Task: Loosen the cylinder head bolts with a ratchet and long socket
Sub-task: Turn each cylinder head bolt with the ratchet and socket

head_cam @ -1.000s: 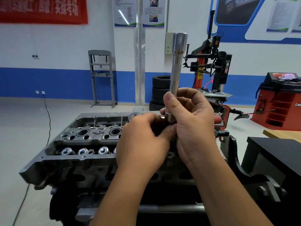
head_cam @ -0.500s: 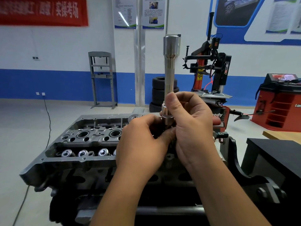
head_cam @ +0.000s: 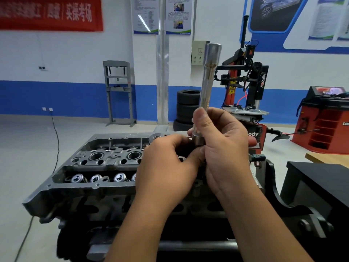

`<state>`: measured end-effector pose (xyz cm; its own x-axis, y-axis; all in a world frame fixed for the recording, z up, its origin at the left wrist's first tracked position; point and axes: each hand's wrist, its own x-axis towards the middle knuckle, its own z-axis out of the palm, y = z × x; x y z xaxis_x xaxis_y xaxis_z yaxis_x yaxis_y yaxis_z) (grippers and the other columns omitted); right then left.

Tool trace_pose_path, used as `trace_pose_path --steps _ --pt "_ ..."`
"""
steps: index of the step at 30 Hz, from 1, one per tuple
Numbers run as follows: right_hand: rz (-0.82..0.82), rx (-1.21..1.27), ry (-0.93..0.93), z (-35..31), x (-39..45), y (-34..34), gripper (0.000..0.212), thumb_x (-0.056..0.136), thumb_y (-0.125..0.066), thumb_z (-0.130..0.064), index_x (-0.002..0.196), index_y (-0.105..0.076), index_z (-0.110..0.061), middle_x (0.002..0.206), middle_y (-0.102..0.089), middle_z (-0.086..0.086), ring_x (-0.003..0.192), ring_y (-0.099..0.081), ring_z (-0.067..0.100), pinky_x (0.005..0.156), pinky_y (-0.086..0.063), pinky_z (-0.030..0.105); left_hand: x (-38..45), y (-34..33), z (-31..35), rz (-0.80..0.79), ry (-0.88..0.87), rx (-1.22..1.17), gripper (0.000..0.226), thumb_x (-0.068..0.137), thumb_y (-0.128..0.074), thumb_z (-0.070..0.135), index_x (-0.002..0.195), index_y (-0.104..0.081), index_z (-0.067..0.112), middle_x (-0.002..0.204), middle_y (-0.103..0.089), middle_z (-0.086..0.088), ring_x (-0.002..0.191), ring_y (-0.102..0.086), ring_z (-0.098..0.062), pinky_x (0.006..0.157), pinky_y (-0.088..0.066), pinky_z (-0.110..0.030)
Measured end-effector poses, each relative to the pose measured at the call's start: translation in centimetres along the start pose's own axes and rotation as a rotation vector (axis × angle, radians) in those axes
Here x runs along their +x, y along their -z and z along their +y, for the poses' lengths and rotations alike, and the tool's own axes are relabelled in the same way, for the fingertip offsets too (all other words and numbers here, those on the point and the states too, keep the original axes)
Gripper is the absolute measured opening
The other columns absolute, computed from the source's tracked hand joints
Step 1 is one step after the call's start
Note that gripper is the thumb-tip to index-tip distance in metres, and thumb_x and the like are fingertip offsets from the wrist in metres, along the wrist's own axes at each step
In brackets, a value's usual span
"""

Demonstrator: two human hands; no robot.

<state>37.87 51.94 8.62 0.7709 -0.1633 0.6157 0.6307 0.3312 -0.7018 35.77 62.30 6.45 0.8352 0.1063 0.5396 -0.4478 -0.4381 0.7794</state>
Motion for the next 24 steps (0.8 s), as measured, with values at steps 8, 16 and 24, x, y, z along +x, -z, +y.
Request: trace_pose_path --steps 8,16,24 --pt "-0.056 0.017 -0.053 -0.04 0.04 -0.23 0.009 0.082 -0.078 -0.038 0.080 -0.076 -0.029 0.083 -0.076 0.008 0.073 -0.068 0.016 0.073 -0.060 0.035 0.06 -0.02 -0.10 0.032 0.003 0.014 0.028 0.072 -0.070 0.055 0.097 -0.073 0.045 0.087 -0.075 0.024 0.087 -0.073 -0.006 0.081 -0.061 -0.043" --pt "-0.035 -0.051 -0.010 0.18 0.01 -0.10 0.012 0.089 -0.072 -0.032 0.085 -0.074 -0.020 0.078 -0.073 0.001 0.075 -0.068 0.012 0.070 -0.057 0.025 0.10 0.27 0.20 -0.067 -0.003 -0.019 0.031 0.080 -0.062 0.049 0.106 -0.077 0.042 0.093 -0.078 0.021 0.092 -0.074 -0.009 0.084 -0.061 -0.047" --pt "-0.023 -0.030 -0.038 -0.19 -0.04 -0.30 0.011 0.080 -0.082 -0.035 0.077 -0.074 -0.027 0.077 -0.072 0.002 0.071 -0.067 0.013 0.068 -0.058 0.028 0.04 -0.07 0.03 0.052 0.034 0.059 0.031 0.069 -0.065 0.060 0.094 -0.074 0.045 0.084 -0.074 0.025 0.085 -0.071 -0.003 0.078 -0.062 -0.041"
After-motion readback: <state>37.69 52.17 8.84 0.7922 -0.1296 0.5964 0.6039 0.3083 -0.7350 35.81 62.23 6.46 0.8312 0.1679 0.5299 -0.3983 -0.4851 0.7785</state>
